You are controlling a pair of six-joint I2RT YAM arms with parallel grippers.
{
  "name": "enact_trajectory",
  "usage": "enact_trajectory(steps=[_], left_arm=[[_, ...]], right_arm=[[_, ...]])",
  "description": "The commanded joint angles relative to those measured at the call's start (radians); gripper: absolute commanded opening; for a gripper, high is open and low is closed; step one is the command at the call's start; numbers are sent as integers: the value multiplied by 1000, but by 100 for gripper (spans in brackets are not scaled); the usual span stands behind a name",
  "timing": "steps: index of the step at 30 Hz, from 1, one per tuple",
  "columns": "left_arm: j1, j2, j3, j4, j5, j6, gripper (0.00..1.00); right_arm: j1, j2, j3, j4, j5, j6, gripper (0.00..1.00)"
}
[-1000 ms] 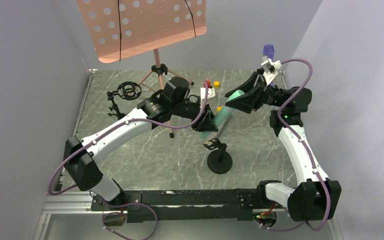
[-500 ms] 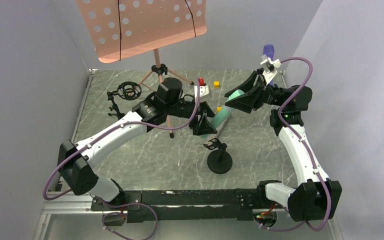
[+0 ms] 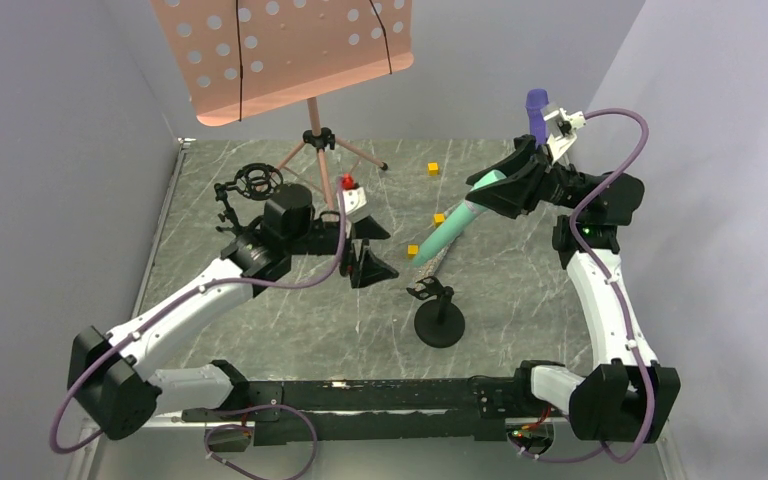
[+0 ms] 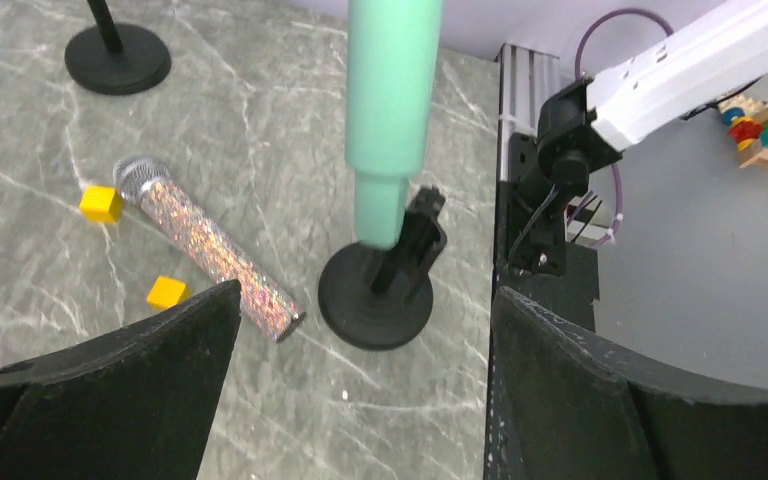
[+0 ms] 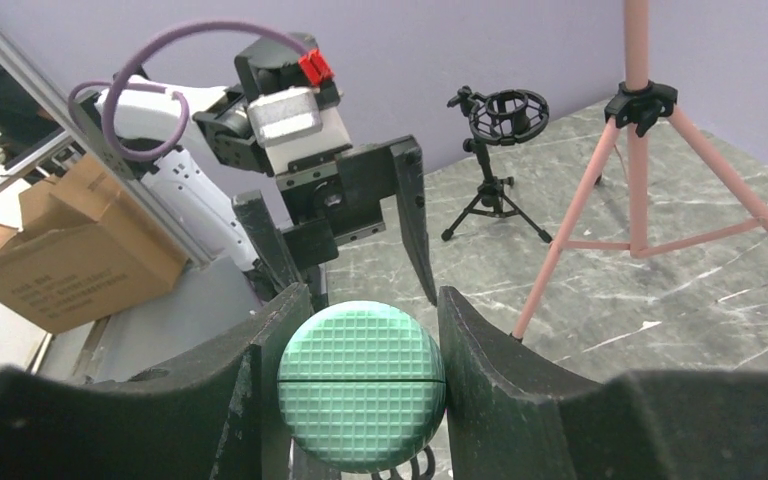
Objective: Attach the microphones to the stand
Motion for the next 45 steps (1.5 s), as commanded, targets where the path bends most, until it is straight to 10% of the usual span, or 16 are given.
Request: enact_trajectory(steps=[1,10,18,22,45], left_arm=[[3,-89,-132,91,-35,40,97],[-64,-50,-180,114,-104,259,51],[-127,100,-40,71,-67,366,34],[-140,168,3,12,9,412,1],[-177,237,14,-24,24,458,17]], right_arm=[[-22,-49,58,-2,-10,13,11],[-48,-106,125,-411,-31,-287,11],[-60,-155,257,-940,-6,-666,11],[-65,-183,269,-1055,-1,-753,11],[-74,-232,165,-1108,24,-842,11]])
